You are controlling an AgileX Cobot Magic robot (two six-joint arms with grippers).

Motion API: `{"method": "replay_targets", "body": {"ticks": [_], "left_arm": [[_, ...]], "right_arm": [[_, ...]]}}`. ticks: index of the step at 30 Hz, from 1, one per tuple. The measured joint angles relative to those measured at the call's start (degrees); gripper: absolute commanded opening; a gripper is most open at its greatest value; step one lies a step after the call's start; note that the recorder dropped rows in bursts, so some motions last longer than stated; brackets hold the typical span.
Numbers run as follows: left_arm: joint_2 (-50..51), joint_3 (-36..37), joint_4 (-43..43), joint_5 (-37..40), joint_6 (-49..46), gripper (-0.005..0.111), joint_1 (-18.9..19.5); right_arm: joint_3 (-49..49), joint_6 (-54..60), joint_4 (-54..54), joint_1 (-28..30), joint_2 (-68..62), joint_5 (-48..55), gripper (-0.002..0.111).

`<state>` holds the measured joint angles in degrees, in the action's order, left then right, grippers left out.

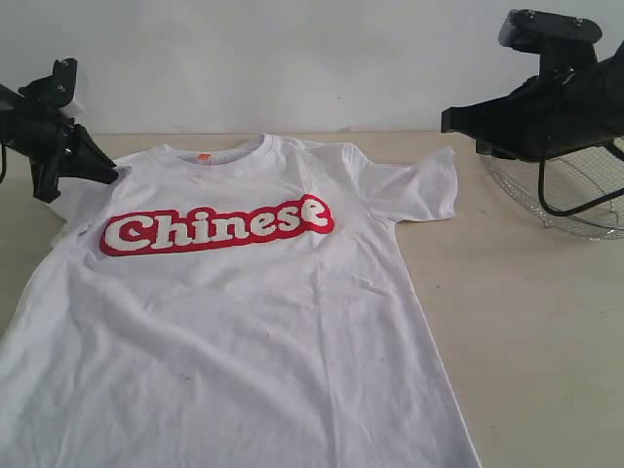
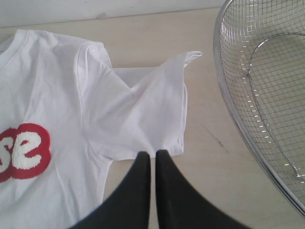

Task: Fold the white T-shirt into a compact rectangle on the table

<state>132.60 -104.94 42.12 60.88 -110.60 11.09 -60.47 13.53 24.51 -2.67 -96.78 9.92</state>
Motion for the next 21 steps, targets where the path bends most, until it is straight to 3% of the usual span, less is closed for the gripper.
{"method": "replay_targets", "body": {"ticks": [12,21], "left_arm": [[0.0,0.0,-5.4,2.3,3.4,0.005,-0.9],[0.0,0.0,-1.8,8.1,11.1,0.005,-0.9]], "right_arm": [[0.0,0.0,0.4,0.0,0.0,0.3,0.000],[0.0,0.0,0.4,0.0,0.0,0.3,0.000]]}}
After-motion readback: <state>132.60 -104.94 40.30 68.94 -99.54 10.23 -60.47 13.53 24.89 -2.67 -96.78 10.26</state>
